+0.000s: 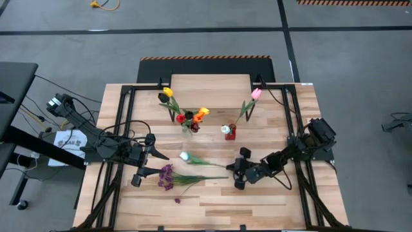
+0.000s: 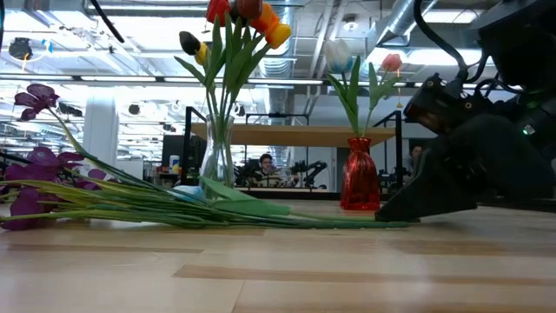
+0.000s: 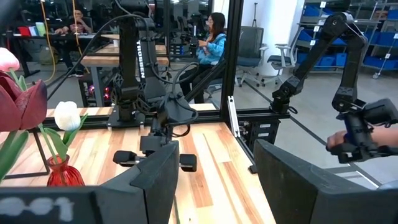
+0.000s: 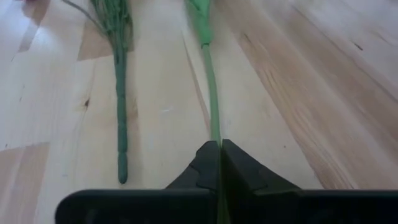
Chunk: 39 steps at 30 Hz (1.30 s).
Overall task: Pick and place flowers into a vace then onto a shelf
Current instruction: Put the blue tulip into the red vase
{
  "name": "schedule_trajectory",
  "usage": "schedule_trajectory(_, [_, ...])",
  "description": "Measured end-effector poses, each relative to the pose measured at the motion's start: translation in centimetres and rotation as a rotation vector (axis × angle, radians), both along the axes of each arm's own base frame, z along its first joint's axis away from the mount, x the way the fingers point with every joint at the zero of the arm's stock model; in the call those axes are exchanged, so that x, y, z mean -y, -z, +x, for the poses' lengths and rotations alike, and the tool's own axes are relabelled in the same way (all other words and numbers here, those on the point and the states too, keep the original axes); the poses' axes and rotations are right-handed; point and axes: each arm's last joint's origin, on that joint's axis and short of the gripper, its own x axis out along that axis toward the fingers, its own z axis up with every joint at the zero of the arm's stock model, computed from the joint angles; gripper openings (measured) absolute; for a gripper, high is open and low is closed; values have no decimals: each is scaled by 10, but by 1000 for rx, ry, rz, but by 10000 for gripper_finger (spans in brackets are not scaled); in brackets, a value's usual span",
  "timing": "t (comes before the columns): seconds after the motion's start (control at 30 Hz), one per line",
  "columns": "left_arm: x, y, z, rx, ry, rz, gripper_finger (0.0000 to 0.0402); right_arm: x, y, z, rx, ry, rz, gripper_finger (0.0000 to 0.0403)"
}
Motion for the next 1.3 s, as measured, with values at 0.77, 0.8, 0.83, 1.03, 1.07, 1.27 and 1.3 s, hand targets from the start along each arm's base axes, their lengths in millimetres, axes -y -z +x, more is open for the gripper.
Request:
schedule_trajectory(0.77, [0,1,0,-6,1,1,198,-23,-69,11,109,-182,-135,0])
schedule_trajectory(0.8, [0,1,0,-7,1,2,198,-25,-71,10,109,-194,-140,0])
schedule_trajectory(0.83, [0,1,0,-7,1,1,198,-27,-73,10,109,-203,-144,0])
schedule_trajectory(1.03, [0,1,0,-6,-1,2,198,-45,-92,9,158,-307,-173,0])
schedule_trajectory(1.07, [0,1,0,-6,-2,2,198,-49,-95,10,170,-329,-182,0])
schedule_trajectory(1.27, [-1,1,0,-3,-34,16,198,-70,-121,18,248,-446,-245,0])
schedule_trajectory(1.3, [-1,1,0,-2,-44,17,198,-72,-126,20,263,-459,-261,0])
